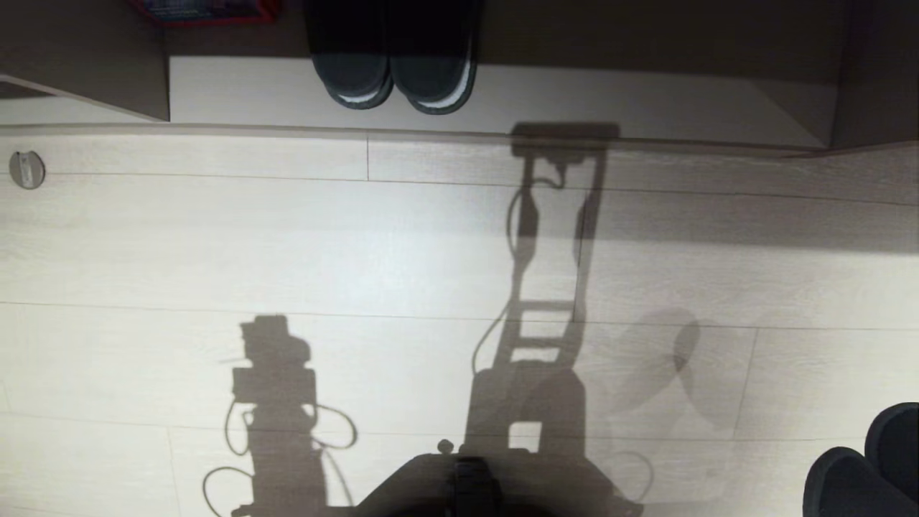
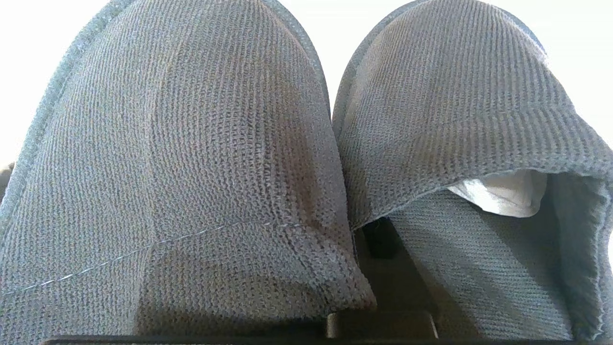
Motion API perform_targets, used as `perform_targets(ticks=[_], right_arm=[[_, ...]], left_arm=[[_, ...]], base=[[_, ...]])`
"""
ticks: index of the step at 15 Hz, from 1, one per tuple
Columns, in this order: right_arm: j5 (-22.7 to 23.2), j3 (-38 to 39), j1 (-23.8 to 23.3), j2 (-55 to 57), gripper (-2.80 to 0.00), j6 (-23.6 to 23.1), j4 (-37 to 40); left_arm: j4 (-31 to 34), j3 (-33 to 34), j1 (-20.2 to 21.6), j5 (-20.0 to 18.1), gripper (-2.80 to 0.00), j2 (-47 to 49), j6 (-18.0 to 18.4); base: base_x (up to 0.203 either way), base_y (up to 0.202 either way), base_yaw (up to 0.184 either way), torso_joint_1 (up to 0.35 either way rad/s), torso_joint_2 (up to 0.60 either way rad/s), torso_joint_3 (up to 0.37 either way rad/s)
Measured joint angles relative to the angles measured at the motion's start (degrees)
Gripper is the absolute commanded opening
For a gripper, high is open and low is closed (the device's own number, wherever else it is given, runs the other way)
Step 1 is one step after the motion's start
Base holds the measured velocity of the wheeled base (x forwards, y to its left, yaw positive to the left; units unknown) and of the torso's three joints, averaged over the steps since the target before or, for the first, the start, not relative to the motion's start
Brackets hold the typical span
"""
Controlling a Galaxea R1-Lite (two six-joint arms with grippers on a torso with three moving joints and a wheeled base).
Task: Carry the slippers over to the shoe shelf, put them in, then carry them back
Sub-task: Place the slippers on the floor
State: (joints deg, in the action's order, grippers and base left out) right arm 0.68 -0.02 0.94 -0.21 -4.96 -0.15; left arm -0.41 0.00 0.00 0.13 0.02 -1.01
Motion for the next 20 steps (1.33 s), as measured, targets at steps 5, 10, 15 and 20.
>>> perform_targets(ticks=[5, 10, 15, 20], right_arm=[[-0.52, 0.02, 0.00, -0.04, -2.80, 4.39, 0.15], [-0.55, 0.02, 0.02, -0.04, -2.80, 4.83, 0.13], [-0.52, 0.02, 0.02, -0.03, -2.80, 4.83, 0.13], [-0.52, 0.02, 0.02, -0.01, -2.80, 4.83, 0.10]], left_arm=[[0.00, 0.00, 0.05, 0.04, -2.80, 0.00, -0.02], [0.09, 0.00, 0.00, 0.02, -2.80, -0.02, -0.02], [0.11, 0.00, 0.05, 0.02, -2.80, -0.07, -0.02], [0.11, 0.00, 0.02, 0.02, -2.80, -0.07, -0.02]], base=[[0.000, 0.000, 0.000, 0.002, 0.00, 0.198], [0.000, 0.000, 0.000, 0.000, 0.00, 0.203], [0.000, 0.000, 0.000, 0.001, 0.00, 0.201], [0.000, 0.000, 0.000, -0.002, 0.00, 0.201]])
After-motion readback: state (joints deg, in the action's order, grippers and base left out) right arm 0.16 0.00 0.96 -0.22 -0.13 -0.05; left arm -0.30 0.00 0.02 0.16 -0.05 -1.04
